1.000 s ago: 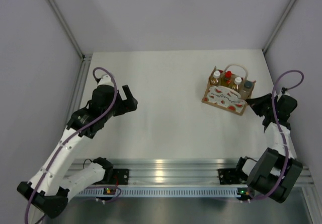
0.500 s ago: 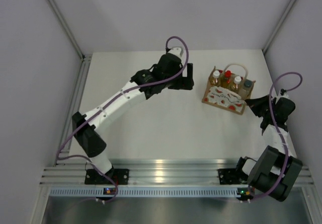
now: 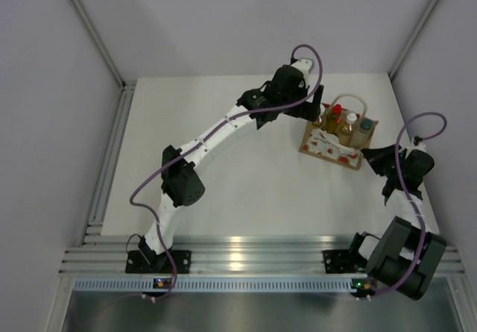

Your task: Take the personal care products out of the canvas bag

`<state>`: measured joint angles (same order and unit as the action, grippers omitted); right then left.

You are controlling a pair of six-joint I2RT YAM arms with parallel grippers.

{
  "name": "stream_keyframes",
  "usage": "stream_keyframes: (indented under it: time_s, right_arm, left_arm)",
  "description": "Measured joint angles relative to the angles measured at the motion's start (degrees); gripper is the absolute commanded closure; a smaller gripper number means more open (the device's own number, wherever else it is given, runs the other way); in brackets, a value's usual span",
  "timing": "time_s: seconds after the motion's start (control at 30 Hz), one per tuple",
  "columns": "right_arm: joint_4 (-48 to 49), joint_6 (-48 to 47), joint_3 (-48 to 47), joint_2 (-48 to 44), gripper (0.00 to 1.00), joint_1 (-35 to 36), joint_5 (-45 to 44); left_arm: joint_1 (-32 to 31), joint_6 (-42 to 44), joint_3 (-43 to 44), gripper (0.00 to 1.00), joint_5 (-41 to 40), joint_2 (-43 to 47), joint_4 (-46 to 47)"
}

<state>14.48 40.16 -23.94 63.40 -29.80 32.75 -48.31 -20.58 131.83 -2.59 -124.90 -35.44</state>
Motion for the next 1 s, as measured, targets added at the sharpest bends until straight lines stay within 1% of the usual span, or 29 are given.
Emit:
stream_keyframes:
  time_s: [0.17,0.3,0.4,0.53,0.57,0.63,0.7,0.83,1.0]
  right_arm:
    - [-0.1,0.3,1.4,-2.1,1.0,0.0,-0.1]
    - [-0.3,0.5,2.5,-3.8,1.0,0.0,-0.1]
    - [-0.3,0.6,3.0,-4.7,1.0,0.0,-0.1]
    - [-0.3,0.6,3.8,-5.7,1.0,0.0,-0.1]
    - [-0.3,0.6,3.8,-5.8,1.0,0.0,-0.1]
    - [-0.3,0.6,4.1,-6.1,1.0,0.0,0.0]
    - [-0.3,0.5,4.5,-6.7,1.0,0.0,0.1]
    - [-0.4,0.4,5.5,-8.1,1.0,0.0,0.8]
    - [-1.4,0.3,6.0,-9.6,1.0,0.0,1.6]
  left_arm:
    - [-2.1,4.5,0.7,0.02,-4.2,-3.2,3.3]
    - [-4.4,7.2,0.9,0.1,-7.1,-5.1,6.8]
    - [-5.6,8.3,1.7,0.14,-8.4,-7.0,10.0]
    - [-5.8,9.0,2.4,0.2,-10.1,-9.2,13.3]
    - [-5.7,9.2,2.7,0.25,-10.8,-9.7,13.9]
    - [-5.6,9.8,3.3,0.26,-12.1,-10.8,15.2]
    - [-5.4,10.1,3.5,0.31,-13.5,-11.7,16.1]
    - [-5.1,11.0,3.5,0.33,-15.1,-12.6,17.3]
    - [-4.8,11.4,4.0,0.33,-15.3,-12.8,19.3]
